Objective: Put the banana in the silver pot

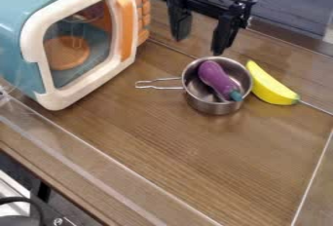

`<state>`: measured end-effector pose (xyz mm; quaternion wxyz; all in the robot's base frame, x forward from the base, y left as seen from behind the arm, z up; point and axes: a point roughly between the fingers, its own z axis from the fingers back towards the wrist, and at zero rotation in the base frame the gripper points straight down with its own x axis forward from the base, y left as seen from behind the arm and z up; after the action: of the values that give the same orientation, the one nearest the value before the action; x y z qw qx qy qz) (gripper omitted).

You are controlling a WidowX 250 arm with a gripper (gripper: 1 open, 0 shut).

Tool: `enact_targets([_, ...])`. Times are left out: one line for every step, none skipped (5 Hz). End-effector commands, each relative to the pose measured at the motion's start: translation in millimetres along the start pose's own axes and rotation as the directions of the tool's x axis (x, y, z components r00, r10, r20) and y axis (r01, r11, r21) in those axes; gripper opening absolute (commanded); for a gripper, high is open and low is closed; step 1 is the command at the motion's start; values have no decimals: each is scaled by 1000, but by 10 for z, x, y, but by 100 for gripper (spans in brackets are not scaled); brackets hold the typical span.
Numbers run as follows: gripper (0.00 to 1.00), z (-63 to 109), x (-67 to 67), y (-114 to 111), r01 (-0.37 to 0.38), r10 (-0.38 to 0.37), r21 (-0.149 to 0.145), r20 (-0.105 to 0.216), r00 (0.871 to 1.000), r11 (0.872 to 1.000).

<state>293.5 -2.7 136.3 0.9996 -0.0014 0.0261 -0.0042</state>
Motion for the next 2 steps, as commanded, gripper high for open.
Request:
enact_targets([100,-53,26,-40,-22,22,-6,-6,1000,1000])
enact_targets([100,-105,60,-85,-51,51,-13,-11,999,999])
